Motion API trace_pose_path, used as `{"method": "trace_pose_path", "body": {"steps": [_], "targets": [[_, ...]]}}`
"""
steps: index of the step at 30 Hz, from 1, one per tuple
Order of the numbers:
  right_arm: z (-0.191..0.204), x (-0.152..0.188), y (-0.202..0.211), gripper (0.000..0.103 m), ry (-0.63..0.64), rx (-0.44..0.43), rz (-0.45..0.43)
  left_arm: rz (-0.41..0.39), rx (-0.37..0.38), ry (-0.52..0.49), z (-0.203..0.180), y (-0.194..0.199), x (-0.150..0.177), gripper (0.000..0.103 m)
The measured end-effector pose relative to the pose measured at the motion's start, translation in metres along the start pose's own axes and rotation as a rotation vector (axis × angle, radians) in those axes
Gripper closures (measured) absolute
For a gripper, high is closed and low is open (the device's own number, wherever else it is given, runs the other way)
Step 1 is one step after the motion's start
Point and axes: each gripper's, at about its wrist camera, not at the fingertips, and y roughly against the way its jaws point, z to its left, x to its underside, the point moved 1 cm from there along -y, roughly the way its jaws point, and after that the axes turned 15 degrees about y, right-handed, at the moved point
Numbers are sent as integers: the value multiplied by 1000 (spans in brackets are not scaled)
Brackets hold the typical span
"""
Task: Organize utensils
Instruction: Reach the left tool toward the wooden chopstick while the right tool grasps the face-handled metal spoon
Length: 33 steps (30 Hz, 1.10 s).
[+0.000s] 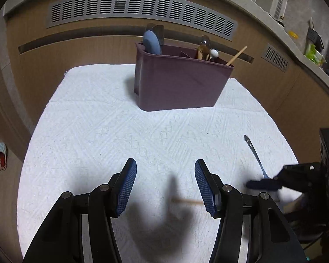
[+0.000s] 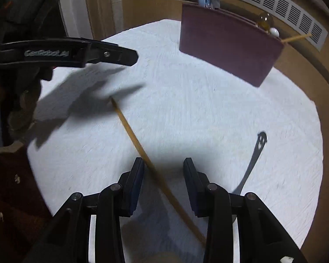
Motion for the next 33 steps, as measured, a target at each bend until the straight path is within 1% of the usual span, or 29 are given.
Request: {"method": "trace_pose_path", "body": {"steps": [4,6,8,9,11,12,13,16,19,22,27,30,32,33], "targets": [[-33,-5,-7,69,-109,81,-5,8,-6,-2,1,-2,-1,47],[-47,0,0,68,-161,60,-28,15,-7,-1,2,-5,0,47],[-53,7,16,68,-199,42,-70,29,-8,-3,2,-10,1,47],[-55,13,22,68,-206,53,-76,39,-9,-2,2,-13,2,47],[-52,22,31,68,-209,104,-71,57,-2,-2,0,-17,3,47],[-52,32,38,68,-212,137,-63,69,6,-4,-3,-20,4,47],[-50,41,42,68,-215,152,-54,80,14,-8,-6,-23,4,47],[-46,63,48,68,-235,148,-21,116,46,-19,-20,-32,6,47],[-37,77,44,68,-254,139,10,154,85,-35,-38,-41,10,47],[-37,78,41,68,-304,117,-12,197,132,-55,-61,-47,14,47],[-44,72,35,68,-346,77,-40,238,175,-118,-98,-57,20,47],[-50,70,41,67,-359,117,-55,263,162,-174,-113,-68,30,47],[-52,72,45,67,-365,132,-56,230,141,-227,-117,-68,35,47],[-54,73,45,67,-367,144,-52,230,135,-250,-117,-67,37,47]]}}
